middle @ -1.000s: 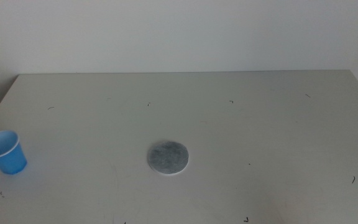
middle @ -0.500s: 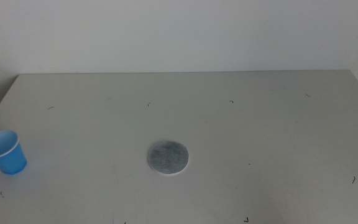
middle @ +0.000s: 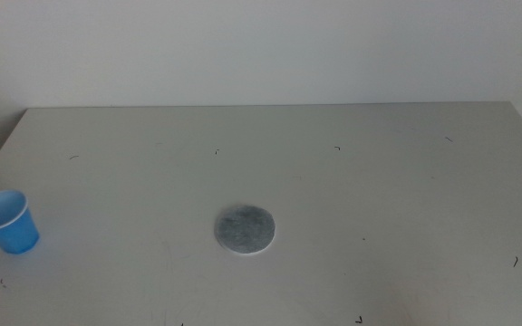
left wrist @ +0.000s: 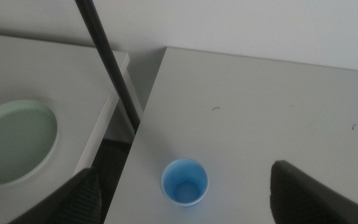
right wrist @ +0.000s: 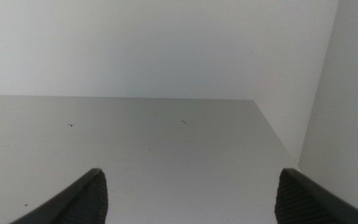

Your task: Place an empty cup on a cup mat.

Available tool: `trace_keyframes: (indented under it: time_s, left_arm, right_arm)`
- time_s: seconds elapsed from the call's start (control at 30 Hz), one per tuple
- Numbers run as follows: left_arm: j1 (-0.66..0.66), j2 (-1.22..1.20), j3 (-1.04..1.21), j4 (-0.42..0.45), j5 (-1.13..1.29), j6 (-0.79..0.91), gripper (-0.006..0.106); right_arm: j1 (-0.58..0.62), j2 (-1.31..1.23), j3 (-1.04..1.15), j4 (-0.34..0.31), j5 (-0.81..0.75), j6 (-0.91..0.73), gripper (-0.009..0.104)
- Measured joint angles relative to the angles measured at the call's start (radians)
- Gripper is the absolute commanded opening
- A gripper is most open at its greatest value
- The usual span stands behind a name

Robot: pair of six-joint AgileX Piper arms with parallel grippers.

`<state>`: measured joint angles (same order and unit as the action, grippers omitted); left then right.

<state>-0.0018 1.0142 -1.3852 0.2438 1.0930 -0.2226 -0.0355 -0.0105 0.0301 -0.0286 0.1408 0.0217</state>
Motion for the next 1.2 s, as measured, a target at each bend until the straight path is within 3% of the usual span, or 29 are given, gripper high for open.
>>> trace_keyframes:
  time_s: [0.3, 0.5, 0.7, 0.8, 0.93, 0.97, 1.2]
  left_arm:
    - [0.000, 0.143, -0.031, 0.005, 0.045, -0.009, 0.105]
    - [0.000, 0.214, -0.031, 0.076, 0.044, -0.043, 0.105]
    - [0.006, 0.306, -0.031, 0.083, 0.058, -0.040, 0.105]
    - [0.051, 0.352, -0.032, 0.028, 0.065, 0.027, 0.105]
    - [0.160, 0.411, -0.032, -0.112, 0.069, 0.161, 0.105]
    - [0.232, 0.469, -0.032, -0.192, 0.069, 0.273, 0.105]
    - [0.311, 0.569, -0.032, -0.221, 0.051, 0.398, 0.105]
  right_arm:
    - [0.000, 0.000, 0.000, 0.000, 0.000, 0.000, 0.094]
    - [0.000, 0.000, 0.000, 0.000, 0.000, 0.000, 0.094]
    - [0.000, 0.000, 0.000, 0.000, 0.000, 0.000, 0.094]
    - [0.000, 0.000, 0.000, 0.000, 0.000, 0.000, 0.094]
    - [0.000, 0.000, 0.000, 0.000, 0.000, 0.000, 0.094]
    - [0.000, 0.000, 0.000, 0.000, 0.000, 0.000, 0.094]
    - [0.000, 0.000, 0.000, 0.000, 0.000, 0.000, 0.094]
